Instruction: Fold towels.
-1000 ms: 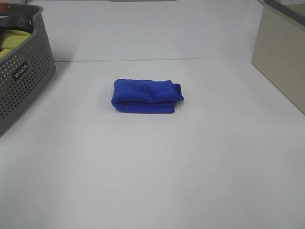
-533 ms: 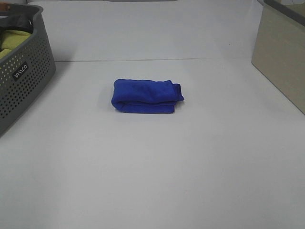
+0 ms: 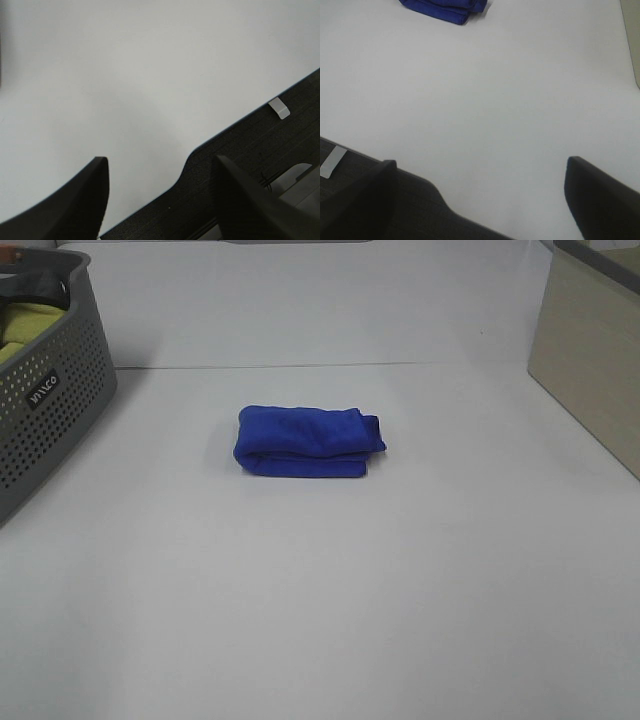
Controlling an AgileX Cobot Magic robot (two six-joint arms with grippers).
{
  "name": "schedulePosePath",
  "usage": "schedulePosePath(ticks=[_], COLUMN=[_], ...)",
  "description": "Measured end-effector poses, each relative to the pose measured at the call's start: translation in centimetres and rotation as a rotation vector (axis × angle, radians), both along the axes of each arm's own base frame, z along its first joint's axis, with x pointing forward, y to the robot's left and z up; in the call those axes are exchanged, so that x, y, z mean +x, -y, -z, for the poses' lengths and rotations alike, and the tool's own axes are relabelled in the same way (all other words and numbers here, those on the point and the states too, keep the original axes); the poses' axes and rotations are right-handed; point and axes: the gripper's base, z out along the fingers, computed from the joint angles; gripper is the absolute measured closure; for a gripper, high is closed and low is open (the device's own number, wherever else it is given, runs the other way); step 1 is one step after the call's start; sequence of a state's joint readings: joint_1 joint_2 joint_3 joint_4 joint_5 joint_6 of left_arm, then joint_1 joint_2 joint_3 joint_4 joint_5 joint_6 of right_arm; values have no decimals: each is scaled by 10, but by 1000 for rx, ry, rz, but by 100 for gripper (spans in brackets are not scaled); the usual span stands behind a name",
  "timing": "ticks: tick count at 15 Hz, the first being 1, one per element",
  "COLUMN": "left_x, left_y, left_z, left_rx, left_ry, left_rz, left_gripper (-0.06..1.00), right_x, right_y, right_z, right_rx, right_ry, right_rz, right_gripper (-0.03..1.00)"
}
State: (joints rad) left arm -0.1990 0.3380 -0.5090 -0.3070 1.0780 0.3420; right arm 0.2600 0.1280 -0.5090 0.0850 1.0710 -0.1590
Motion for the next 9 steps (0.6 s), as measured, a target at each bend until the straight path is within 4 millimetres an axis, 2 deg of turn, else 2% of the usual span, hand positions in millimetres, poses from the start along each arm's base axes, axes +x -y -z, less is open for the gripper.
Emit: schedulePosePath(ticks=[9], left_x=[1], left_y=[-1], left_z=[0], left_rx=[-2], left_ry=[0], left_rz=[-21], left_gripper=[37], right_x=[0], right_y=[0], right_z=[0], right_rx=[-1], right_ry=[-2], right_rz=[0], right_gripper=[12])
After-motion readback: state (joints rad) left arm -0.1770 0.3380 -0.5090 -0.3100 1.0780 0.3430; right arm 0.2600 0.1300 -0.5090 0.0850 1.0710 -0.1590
